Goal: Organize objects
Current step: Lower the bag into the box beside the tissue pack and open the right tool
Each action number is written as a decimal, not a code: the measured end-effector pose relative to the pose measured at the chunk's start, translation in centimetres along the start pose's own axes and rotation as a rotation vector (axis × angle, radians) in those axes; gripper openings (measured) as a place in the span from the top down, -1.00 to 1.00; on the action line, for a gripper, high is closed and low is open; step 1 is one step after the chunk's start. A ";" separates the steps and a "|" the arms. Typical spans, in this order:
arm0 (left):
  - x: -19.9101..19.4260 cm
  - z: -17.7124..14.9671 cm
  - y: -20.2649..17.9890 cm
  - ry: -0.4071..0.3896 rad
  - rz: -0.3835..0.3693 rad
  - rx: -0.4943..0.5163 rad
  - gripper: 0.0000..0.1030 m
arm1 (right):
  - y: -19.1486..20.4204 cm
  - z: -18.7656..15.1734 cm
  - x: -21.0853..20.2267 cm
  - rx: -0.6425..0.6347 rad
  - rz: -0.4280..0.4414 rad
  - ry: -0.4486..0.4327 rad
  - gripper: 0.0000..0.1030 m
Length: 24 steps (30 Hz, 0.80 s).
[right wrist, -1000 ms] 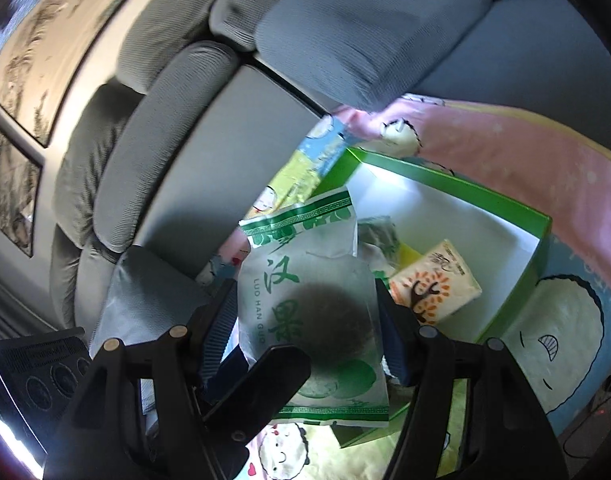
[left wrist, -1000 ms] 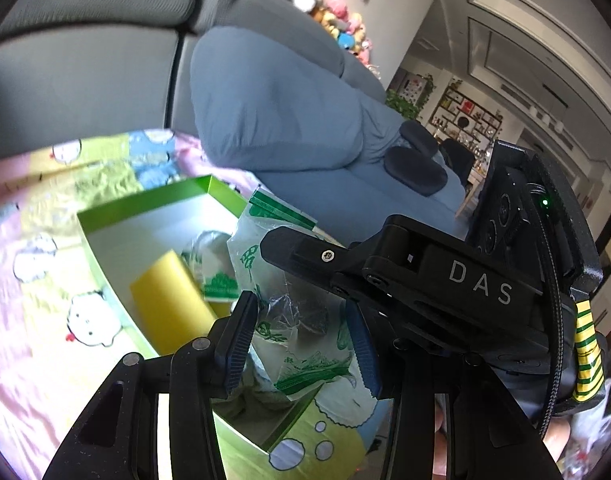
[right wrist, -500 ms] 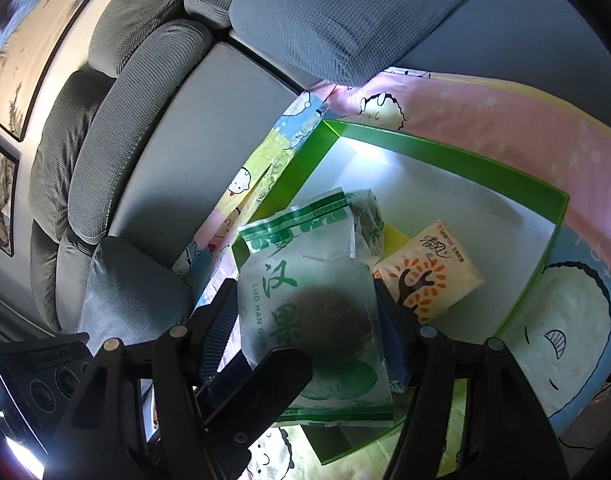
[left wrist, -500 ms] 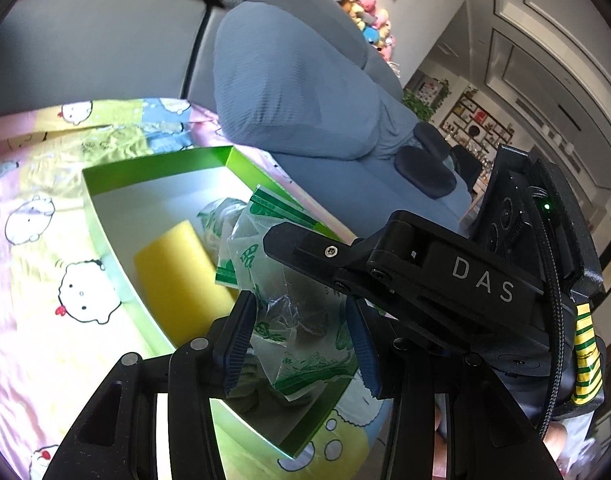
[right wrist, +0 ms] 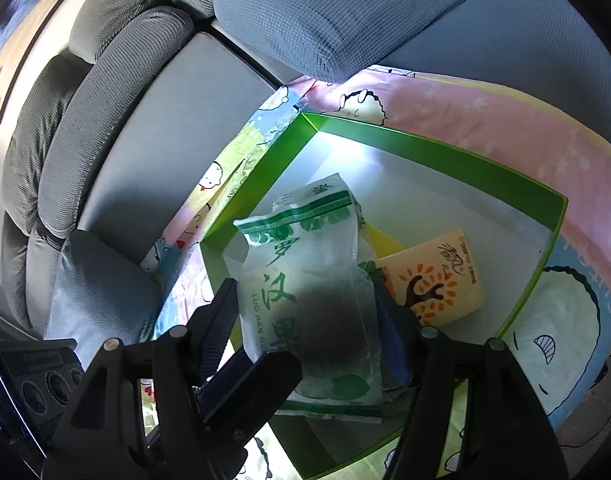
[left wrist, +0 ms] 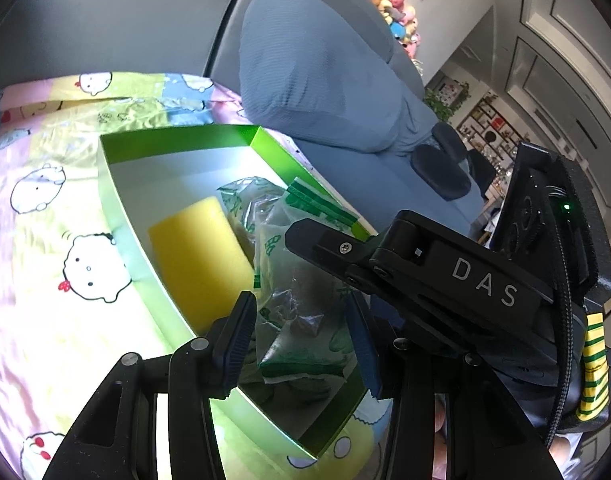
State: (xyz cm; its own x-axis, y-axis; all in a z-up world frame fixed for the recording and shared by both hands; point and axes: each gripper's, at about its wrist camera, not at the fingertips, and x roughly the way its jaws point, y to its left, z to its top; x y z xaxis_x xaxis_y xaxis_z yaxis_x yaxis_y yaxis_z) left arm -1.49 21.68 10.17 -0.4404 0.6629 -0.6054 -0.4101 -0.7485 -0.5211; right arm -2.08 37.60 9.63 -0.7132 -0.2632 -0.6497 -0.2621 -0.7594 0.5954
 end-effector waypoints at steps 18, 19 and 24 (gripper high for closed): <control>0.0 -0.4 0.5 0.028 0.016 -0.042 0.10 | 0.4 -0.3 0.5 -0.001 -0.068 0.015 -0.30; -0.1 -0.4 0.5 0.028 0.016 -0.043 0.09 | 0.4 -0.3 0.5 -0.001 -0.072 0.016 -0.30; 0.2 -0.4 0.5 0.030 0.022 -0.046 0.10 | 0.3 -0.4 0.5 -0.001 -0.090 0.013 -0.31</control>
State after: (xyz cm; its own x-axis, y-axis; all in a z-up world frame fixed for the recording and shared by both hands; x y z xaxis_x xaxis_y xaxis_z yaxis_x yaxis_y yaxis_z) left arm -1.48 21.40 9.60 -0.4240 0.6463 -0.6345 -0.3630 -0.7631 -0.5347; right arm -2.25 37.01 9.32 -0.6781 -0.2016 -0.7068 -0.3241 -0.7810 0.5338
